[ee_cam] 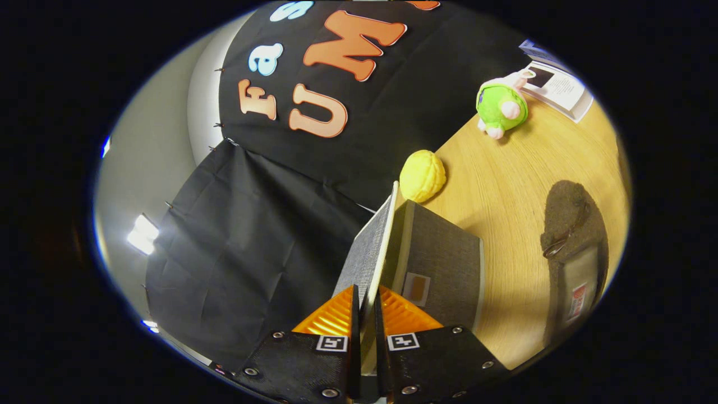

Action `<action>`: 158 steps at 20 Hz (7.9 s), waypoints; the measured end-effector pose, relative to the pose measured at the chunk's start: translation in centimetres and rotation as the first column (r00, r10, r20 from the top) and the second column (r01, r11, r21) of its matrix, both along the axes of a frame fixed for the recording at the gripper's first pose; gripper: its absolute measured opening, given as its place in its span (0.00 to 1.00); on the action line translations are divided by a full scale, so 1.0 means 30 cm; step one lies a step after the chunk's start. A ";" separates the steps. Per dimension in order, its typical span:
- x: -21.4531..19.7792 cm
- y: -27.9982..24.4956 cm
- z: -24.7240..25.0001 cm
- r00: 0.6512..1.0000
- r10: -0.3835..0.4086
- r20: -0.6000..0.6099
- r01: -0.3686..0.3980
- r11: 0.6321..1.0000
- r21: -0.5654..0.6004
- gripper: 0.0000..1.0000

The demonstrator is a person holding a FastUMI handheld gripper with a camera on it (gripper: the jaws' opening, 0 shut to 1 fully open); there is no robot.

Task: Open the storage box then place both shoes into the box .Put the left shoe in first, then the right shoe, with the right side of both shoes facing outward in a uniform manner.

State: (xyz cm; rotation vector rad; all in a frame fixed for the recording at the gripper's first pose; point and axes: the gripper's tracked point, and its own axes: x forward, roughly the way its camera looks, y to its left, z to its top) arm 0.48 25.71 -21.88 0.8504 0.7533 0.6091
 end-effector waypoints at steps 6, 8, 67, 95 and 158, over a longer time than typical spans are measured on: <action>0.018 0.110 0.197 0.998 -0.004 0.070 -0.002 0.996 0.088 0.11; 0.014 0.176 0.247 0.995 0.004 0.099 -0.015 0.995 0.102 0.11; 0.010 -0.636 -0.446 0.984 -0.178 -0.028 0.086 0.597 -0.798 0.72; 0.162 -0.538 -0.260 0.911 -0.413 -0.022 0.312 0.721 -0.619 0.05; -0.021 -0.145 0.003 0.993 -0.077 0.089 0.115 0.798 -0.592 0.98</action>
